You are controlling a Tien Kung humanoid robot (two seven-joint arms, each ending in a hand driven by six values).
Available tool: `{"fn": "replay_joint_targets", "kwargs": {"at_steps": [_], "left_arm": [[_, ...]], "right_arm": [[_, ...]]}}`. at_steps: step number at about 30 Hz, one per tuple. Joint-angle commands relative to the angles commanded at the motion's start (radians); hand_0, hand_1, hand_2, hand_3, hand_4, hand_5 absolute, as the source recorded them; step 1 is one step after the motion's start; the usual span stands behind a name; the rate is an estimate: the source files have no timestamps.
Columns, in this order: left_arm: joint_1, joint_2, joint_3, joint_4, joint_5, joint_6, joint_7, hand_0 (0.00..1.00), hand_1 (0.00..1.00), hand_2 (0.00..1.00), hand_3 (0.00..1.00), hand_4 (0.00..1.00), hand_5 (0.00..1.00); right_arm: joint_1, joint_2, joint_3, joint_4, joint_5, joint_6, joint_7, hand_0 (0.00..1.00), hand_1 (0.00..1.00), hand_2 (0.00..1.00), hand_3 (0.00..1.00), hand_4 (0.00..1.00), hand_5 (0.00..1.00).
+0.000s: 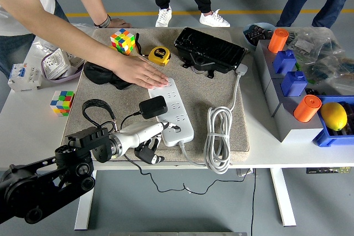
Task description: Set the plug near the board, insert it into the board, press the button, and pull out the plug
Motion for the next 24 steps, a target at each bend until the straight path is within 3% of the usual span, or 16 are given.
{"fn": "replay_joint_targets", "kwargs": {"at_steps": [14,19,20,24], "left_arm": [[0.004,0.0,-0.004,0.0,-0.006,0.003,-0.011,0.047,0.102,0.205,0.854,0.787,0.002],[0.007,0.0,-0.039,-0.009,-0.018,0.03,-0.063,0.047,0.102,0.205,0.854,0.787,0.002],[0.009,0.002,-0.049,-0.011,-0.032,0.034,-0.074,0.079,0.108,0.257,0.852,0.705,0.002],[0.019,0.003,-0.075,-0.008,-0.101,0.081,-0.151,0.079,0.108,0.257,0.852,0.705,0.002]], "right_arm": [[-0.001,0.001,-0.001,0.0,-0.001,0.0,0.0,0.609,0.609,0.559,0.544,0.727,0.222],[0.0,0.002,0.0,0.001,-0.001,0.0,0.0,0.609,0.609,0.559,0.544,0.727,0.222],[0.0,0.002,0.001,0.001,-0.001,0.0,0.0,0.609,0.61,0.56,0.544,0.728,0.222],[-0.001,0.002,0.0,0.0,0.0,0.001,0.0,0.609,0.61,0.56,0.544,0.728,0.222]]}}
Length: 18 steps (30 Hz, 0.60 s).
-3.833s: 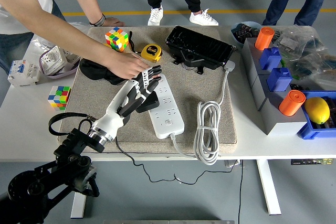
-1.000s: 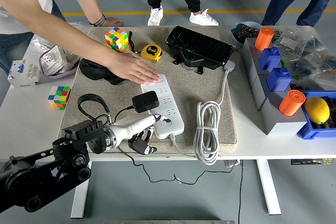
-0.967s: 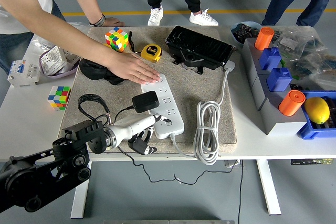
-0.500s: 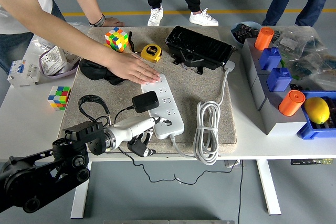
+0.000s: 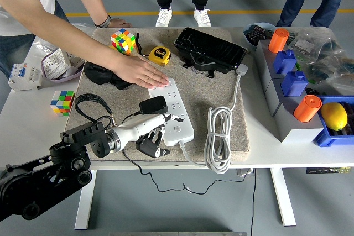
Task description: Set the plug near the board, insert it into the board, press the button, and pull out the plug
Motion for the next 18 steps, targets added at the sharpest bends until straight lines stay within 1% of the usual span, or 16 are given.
{"fn": "replay_joint_targets", "kwargs": {"at_steps": [1,2,5,7,8,11,13,14,15,18], "left_arm": [[0.002,-0.001,-0.003,0.003,-0.017,0.015,-0.018,0.079,0.108,0.257,0.852,0.705,0.002],[0.004,-0.002,-0.006,0.008,-0.029,0.033,-0.038,0.173,0.142,0.33,0.824,0.912,0.261],[0.012,-0.008,-0.016,0.022,-0.058,0.091,-0.096,0.173,0.142,0.33,0.824,0.912,0.261],[0.021,-0.016,-0.024,0.036,-0.091,0.139,-0.137,0.173,0.142,0.33,0.824,0.912,0.261],[0.024,-0.021,-0.028,0.044,-0.101,0.161,-0.156,0.324,0.481,0.531,0.652,0.929,0.417],[0.028,-0.036,-0.042,0.067,-0.127,0.212,-0.197,0.324,0.481,0.531,0.652,0.929,0.417],[0.027,-0.048,-0.051,0.088,-0.138,0.241,-0.214,0.324,0.481,0.531,0.652,0.929,0.417],[0.026,-0.053,-0.054,0.097,-0.14,0.255,-0.221,0.58,0.666,0.673,0.672,0.945,0.516],[0.025,-0.058,-0.058,0.107,-0.138,0.27,-0.229,0.58,0.666,0.673,0.672,0.945,0.516],[0.019,-0.069,-0.063,0.137,-0.121,0.3,-0.23,0.58,0.666,0.673,0.672,0.945,0.516]], "right_arm": [[0.0,0.0,-0.001,0.0,0.0,0.0,0.0,0.609,0.61,0.56,0.544,0.728,0.222],[0.0,0.0,-0.002,-0.001,0.0,0.0,0.0,0.609,0.61,0.56,0.544,0.727,0.222],[0.001,0.0,-0.002,0.0,0.0,0.0,0.0,0.609,0.61,0.56,0.544,0.727,0.222],[0.002,0.0,-0.003,0.0,0.0,0.0,0.0,0.609,0.61,0.56,0.544,0.727,0.222],[0.002,0.0,-0.003,0.0,0.0,0.0,0.001,0.607,0.609,0.559,0.544,0.726,0.221],[0.003,0.001,-0.006,-0.001,0.001,0.0,0.0,0.607,0.609,0.559,0.544,0.726,0.221],[0.003,0.001,-0.007,-0.001,0.001,0.0,0.0,0.607,0.609,0.559,0.544,0.726,0.221],[0.003,0.002,-0.006,-0.001,0.001,0.0,0.0,0.607,0.609,0.559,0.544,0.725,0.219],[0.004,0.001,-0.005,0.0,0.002,0.0,0.0,0.607,0.609,0.559,0.544,0.725,0.219],[0.004,0.0,-0.006,-0.001,0.002,0.0,0.001,0.607,0.609,0.559,0.544,0.725,0.219]]}}
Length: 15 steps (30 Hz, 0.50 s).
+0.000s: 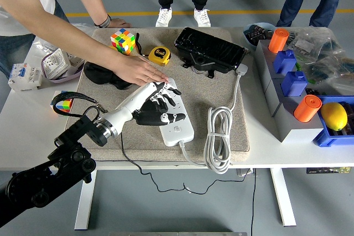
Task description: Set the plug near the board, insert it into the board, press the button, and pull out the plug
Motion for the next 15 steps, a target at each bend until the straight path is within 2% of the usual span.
{"fn": "replay_joint_targets", "kwargs": {"at_steps": [1,2,6,13,15], "left_arm": [[-0.002,-0.004,0.0,0.01,0.012,0.009,0.002,0.58,0.666,0.673,0.672,0.945,0.516],[-0.005,-0.008,-0.002,0.023,0.036,0.017,0.014,0.805,0.808,0.8,0.768,0.949,0.546],[-0.014,-0.024,-0.003,0.072,0.14,0.038,0.056,0.805,0.808,0.8,0.768,0.949,0.546],[-0.031,-0.04,0.003,0.123,0.325,0.071,0.109,0.815,0.821,0.822,0.785,0.96,0.527],[-0.04,-0.047,0.006,0.142,0.367,0.071,0.131,0.796,0.795,0.782,0.776,0.959,0.51]], "right_arm": [[0.0,0.0,-0.001,0.0,0.0,0.0,0.0,0.607,0.609,0.559,0.544,0.725,0.219],[0.0,-0.001,-0.002,0.0,0.001,0.0,0.0,0.607,0.609,0.559,0.544,0.725,0.218],[0.003,-0.003,-0.007,0.0,0.002,0.001,0.0,0.607,0.609,0.559,0.544,0.725,0.218],[0.004,-0.008,-0.013,0.002,0.002,0.001,0.0,0.61,0.609,0.559,0.544,0.725,0.217],[0.004,-0.009,-0.014,0.002,0.002,0.001,0.0,0.608,0.609,0.559,0.544,0.725,0.218]]}}
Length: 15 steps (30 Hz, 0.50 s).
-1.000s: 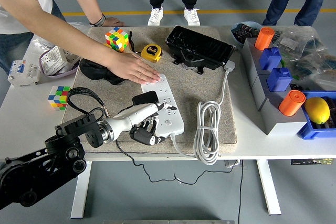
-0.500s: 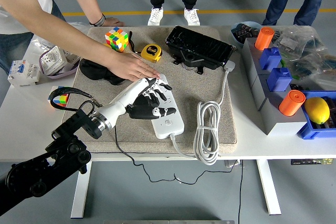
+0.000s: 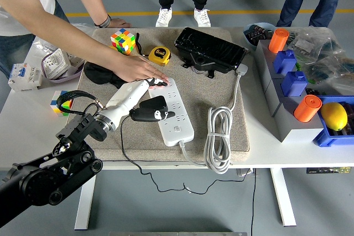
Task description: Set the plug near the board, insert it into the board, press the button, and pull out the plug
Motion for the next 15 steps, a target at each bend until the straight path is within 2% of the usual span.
{"fn": "replay_joint_targets", "kwargs": {"at_steps": [4,5,9,10,11,15], "left_arm": [[-0.01,-0.007,0.007,0.024,0.044,0.001,0.041,0.796,0.795,0.782,0.776,0.959,0.51],[-0.013,-0.008,0.009,0.03,0.056,0.001,0.054,0.69,0.687,0.676,0.753,0.956,0.502],[-0.021,-0.016,0.011,0.057,0.086,-0.021,0.115,0.69,0.687,0.676,0.753,0.956,0.502],[-0.022,-0.017,0.012,0.061,0.088,-0.026,0.124,0.69,0.687,0.676,0.753,0.956,0.502],[-0.024,-0.017,0.013,0.065,0.083,-0.03,0.13,0.559,0.599,0.607,0.715,0.931,0.503],[-0.023,-0.017,0.02,0.073,0.075,-0.032,0.134,0.559,0.599,0.607,0.715,0.931,0.503]], "right_arm": [[0.0,-0.002,0.0,0.002,0.0,0.0,0.0,0.608,0.609,0.559,0.544,0.725,0.218],[0.0,-0.003,0.0,0.002,0.0,0.0,0.0,0.61,0.609,0.559,0.544,0.726,0.218],[-0.001,-0.006,-0.002,0.003,-0.001,0.0,0.0,0.61,0.609,0.559,0.544,0.726,0.218],[-0.001,-0.006,-0.002,0.003,-0.001,0.0,0.0,0.61,0.609,0.559,0.544,0.726,0.218],[-0.002,-0.006,-0.002,0.003,-0.001,0.0,0.0,0.607,0.609,0.559,0.544,0.726,0.217],[-0.004,-0.008,-0.003,0.006,-0.003,0.0,0.0,0.607,0.609,0.559,0.544,0.726,0.217]]}}
